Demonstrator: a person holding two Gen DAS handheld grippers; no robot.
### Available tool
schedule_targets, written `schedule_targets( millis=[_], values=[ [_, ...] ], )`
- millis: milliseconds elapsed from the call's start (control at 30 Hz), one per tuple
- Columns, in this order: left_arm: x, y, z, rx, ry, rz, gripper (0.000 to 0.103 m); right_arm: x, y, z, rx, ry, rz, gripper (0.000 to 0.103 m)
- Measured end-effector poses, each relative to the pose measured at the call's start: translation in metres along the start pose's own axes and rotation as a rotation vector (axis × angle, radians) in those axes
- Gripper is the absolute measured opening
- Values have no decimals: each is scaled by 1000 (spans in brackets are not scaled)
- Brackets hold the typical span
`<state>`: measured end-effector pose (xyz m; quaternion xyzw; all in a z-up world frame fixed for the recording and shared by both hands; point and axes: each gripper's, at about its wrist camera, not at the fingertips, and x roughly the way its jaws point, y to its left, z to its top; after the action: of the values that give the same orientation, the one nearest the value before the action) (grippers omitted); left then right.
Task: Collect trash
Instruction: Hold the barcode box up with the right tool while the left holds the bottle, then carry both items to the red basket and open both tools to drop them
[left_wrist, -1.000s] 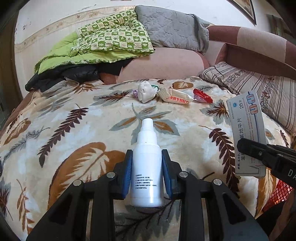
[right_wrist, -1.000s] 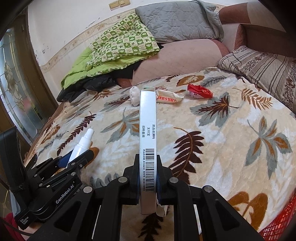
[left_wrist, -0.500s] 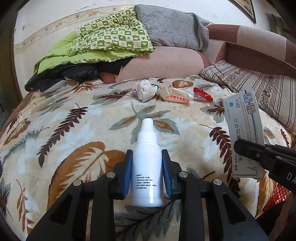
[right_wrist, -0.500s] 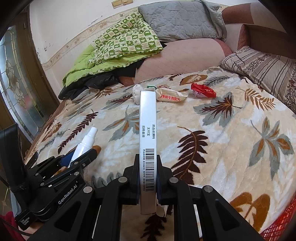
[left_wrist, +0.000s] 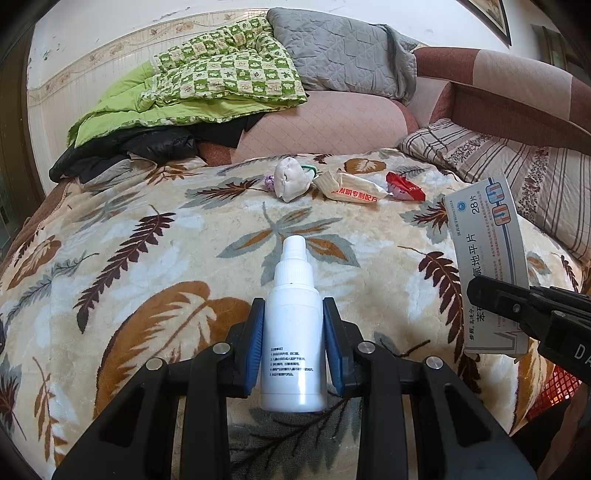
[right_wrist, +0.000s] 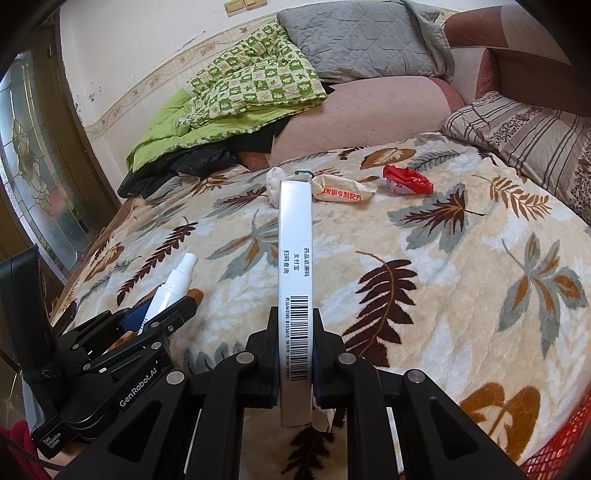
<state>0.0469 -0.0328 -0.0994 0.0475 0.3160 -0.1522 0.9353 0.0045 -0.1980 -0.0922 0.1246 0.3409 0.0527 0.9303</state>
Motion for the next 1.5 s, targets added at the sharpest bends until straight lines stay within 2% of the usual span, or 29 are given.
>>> schedule_targets(
  millis=[667, 833, 967, 1067, 1200, 1367, 1500],
  values=[
    [0, -2, 0, 1, 2, 2, 29, 0, 2, 0, 6, -1, 6, 14],
    [1, -4, -2, 3, 6, -1, 29, -11, -2, -1, 57, -12, 44, 14],
    [-9, -13, -2, 17, -2, -43, 29, -39, -17, -4, 137, -36, 92, 14],
    [-25, -31, 2, 64, -33, -104, 29, -76, -30, -10, 171, -72, 93, 14],
    [-39, -61, 18, 91, -12, -230, 29, -128, -65, -18, 241, -116, 42, 14],
    [-60, -127, 40, 172, -17, -417, 29, -206, -129, -44, 374, -180, -132, 14],
    [-68, -190, 46, 234, 35, -595, 29, -245, -177, -74, 492, -192, -257, 14]
  ],
)
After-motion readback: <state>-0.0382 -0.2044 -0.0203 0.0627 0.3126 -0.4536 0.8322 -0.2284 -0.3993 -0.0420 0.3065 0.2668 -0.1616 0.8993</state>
